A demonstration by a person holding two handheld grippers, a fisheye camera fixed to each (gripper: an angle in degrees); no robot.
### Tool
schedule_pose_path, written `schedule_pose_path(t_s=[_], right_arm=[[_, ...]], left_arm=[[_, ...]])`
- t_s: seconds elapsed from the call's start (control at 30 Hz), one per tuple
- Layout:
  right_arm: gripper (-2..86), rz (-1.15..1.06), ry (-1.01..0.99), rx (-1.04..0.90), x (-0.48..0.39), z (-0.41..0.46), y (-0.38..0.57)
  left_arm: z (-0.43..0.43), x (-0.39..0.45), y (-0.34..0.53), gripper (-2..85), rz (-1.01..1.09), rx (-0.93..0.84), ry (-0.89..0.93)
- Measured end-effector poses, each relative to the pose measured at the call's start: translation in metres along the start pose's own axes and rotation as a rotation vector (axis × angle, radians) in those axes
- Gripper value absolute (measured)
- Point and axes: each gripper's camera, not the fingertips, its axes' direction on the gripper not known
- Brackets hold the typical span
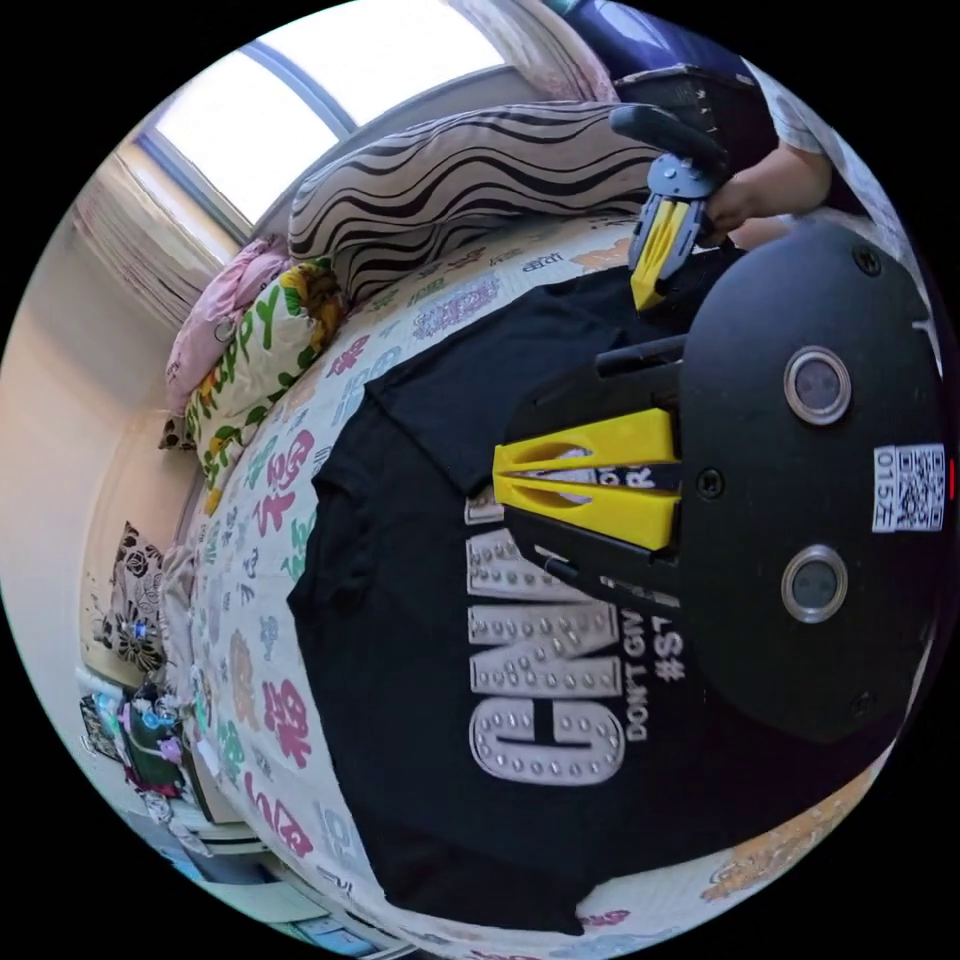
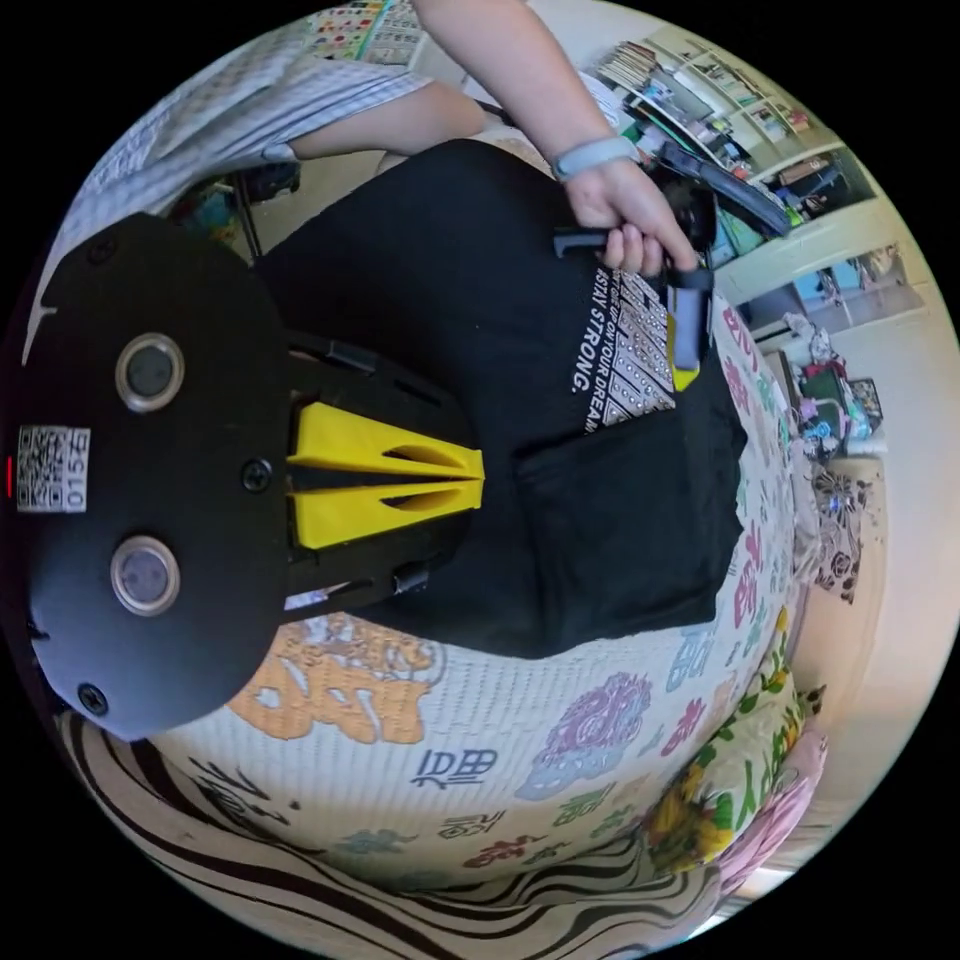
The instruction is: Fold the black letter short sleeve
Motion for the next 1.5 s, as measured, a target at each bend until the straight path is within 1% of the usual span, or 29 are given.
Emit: schedule_pose_path(t_s=[0.07, 0.1, 0.17, 0.2, 0.27, 0.3, 0.37, 0.47, 0.6, 0.73, 0.83, 0.9, 0.97, 1.0, 1.07, 1.13, 1.17, 1.27, 1.33, 1.43, 1.5], right_arm=[[-0.9, 0.036, 0.012, 0.019, -0.009, 0.007, 0.015], [-0.9, 0.044, 0.014, 0.019, -0.012, 0.009, 0.018], [-0.9, 0.072, 0.018, 0.007, -0.028, 0.020, 0.031], [-0.9, 0.080, 0.016, 0.002, -0.032, 0.024, 0.033], [-0.9, 0.099, -0.004, -0.029, -0.052, 0.042, 0.037], [-0.9, 0.100, -0.010, -0.038, -0.057, 0.047, 0.036], [-0.9, 0.080, -0.029, -0.065, -0.083, 0.071, 0.027], [-1.0, -0.018, -0.019, -0.096, -0.126, 0.104, -0.003], [-1.0, -0.180, -0.009, -0.075, -0.188, 0.139, -0.059], [-1.0, -0.301, -0.063, -0.033, -0.255, 0.187, -0.137], [-1.0, -0.397, -0.027, 0.020, -0.304, 0.230, -0.196], [-0.9, -0.447, 0.006, 0.030, -0.333, 0.265, -0.234], [-0.7, -0.453, 0.023, -0.010, -0.370, 0.320, -0.289], [-0.6, -0.451, 0.024, -0.028, -0.378, 0.335, -0.302], [0.7, -0.425, 0.046, -0.117, -0.410, 0.395, -0.349], [2.6, -0.421, 0.075, -0.201, -0.432, 0.440, -0.374], [3.7, -0.416, 0.097, -0.242, -0.445, 0.467, -0.386], [5.3, -0.433, 0.095, -0.341, -0.474, 0.525, -0.398], [5.8, -0.462, 0.123, -0.395, -0.490, 0.557, -0.398], [5.2, -0.491, 0.240, -0.403, -0.507, 0.597, -0.398], [4.0, -0.459, 0.246, -0.412, -0.512, 0.614, -0.402]], left_arm=[[-0.061, -0.032, 0.033, -0.5, -0.011, 0.060, -0.039], [-0.078, -0.044, 0.042, -0.5, -0.022, 0.079, -0.054], [-0.149, -0.101, 0.088, -0.6, -0.104, 0.171, -0.110], [-0.167, -0.117, 0.100, -0.6, -0.132, 0.196, -0.127], [-0.230, -0.185, 0.147, -0.3, -0.269, 0.278, -0.208], [-0.243, -0.202, 0.159, -0.2, -0.302, 0.296, -0.224], [-0.279, -0.263, 0.195, 1.2, -0.410, 0.349, -0.248], [-0.293, -0.325, 0.218, 4.7, -0.517, 0.408, -0.181], [-0.285, -0.383, 0.217, 7.3, -0.606, 0.452, -0.073], [-0.265, -0.432, 0.212, 4.6, -0.654, 0.435, 0.021], [-0.268, -0.462, 0.225, 1.5, -0.711, 0.496, 0.151], [-0.272, -0.471, 0.229, 0.8, -0.711, 0.480, 0.162], [-0.283, -0.473, 0.235, 0.2, -0.701, 0.461, 0.172], [-0.286, -0.473, 0.236, 0.1, -0.697, 0.455, 0.181], [-0.300, -0.475, 0.245, -0.1, -0.689, 0.427, 0.199], [-0.308, -0.480, 0.259, -0.1, -0.721, 0.421, 0.215], [-0.310, -0.487, 0.268, -0.2, -0.754, 0.423, 0.262], [-0.309, -0.504, 0.278, -0.2, -0.823, 0.404, 0.340], [-0.315, -0.507, 0.277, -0.2, -0.810, 0.400, 0.331], [-0.324, -0.509, 0.279, -0.2, -0.802, 0.412, 0.335], [-0.327, -0.512, 0.281, -0.2, -0.809, 0.414, 0.343]])
